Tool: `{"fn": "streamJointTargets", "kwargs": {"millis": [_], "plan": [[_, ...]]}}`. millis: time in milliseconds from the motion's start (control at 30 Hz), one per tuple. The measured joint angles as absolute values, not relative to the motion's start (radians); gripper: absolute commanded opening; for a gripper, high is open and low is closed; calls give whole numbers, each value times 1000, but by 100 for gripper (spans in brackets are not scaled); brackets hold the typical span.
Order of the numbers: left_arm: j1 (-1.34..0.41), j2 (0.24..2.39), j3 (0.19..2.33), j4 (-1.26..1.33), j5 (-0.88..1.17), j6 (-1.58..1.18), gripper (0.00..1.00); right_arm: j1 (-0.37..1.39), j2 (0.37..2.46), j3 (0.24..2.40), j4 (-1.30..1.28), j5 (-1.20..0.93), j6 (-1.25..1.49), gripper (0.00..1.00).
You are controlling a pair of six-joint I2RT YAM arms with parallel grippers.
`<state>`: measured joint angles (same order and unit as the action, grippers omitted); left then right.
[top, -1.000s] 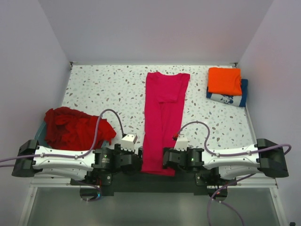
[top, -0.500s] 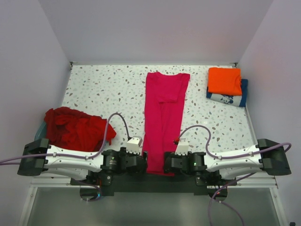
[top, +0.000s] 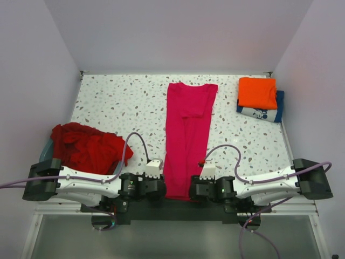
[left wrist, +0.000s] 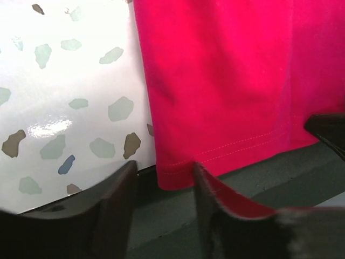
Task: Fold and stack the t-shirts
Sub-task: Fold the tshirt
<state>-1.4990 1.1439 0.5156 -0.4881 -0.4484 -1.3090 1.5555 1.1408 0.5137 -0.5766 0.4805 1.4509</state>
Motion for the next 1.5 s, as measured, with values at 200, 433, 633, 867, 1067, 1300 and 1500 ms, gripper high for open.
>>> {"fn": "streamJointTargets", "kwargs": {"millis": [200, 433, 633, 867, 1067, 1300, 1500], "plan": [[-1500, 1144, 505, -454, -430, -1328, 6, 1560, 1151, 504, -526, 480, 1451, 30], [-1547, 1145, 501, -444, -423, -1362, 0, 1578, 1132, 491, -524, 433, 1473, 0], [-1609, 1149, 514, -495, -434, -1475, 0, 1598, 1125, 488, -530, 406, 1477, 0], [-1722, 1192, 561, -583, -463, -1660, 0, 1644, 1145, 496, -532, 406, 1501, 0], [-1789, 1229, 610, -649, -491, -1755, 0, 1670, 1150, 515, -559, 406, 1518, 0], [-1781, 1176, 626, -681, -540, -1755, 0, 1671, 1082, 524, -616, 444, 1525, 0], [-1670, 1118, 626, -645, -556, -1636, 0, 1615, 1017, 541, -659, 488, 1481, 0]]}}
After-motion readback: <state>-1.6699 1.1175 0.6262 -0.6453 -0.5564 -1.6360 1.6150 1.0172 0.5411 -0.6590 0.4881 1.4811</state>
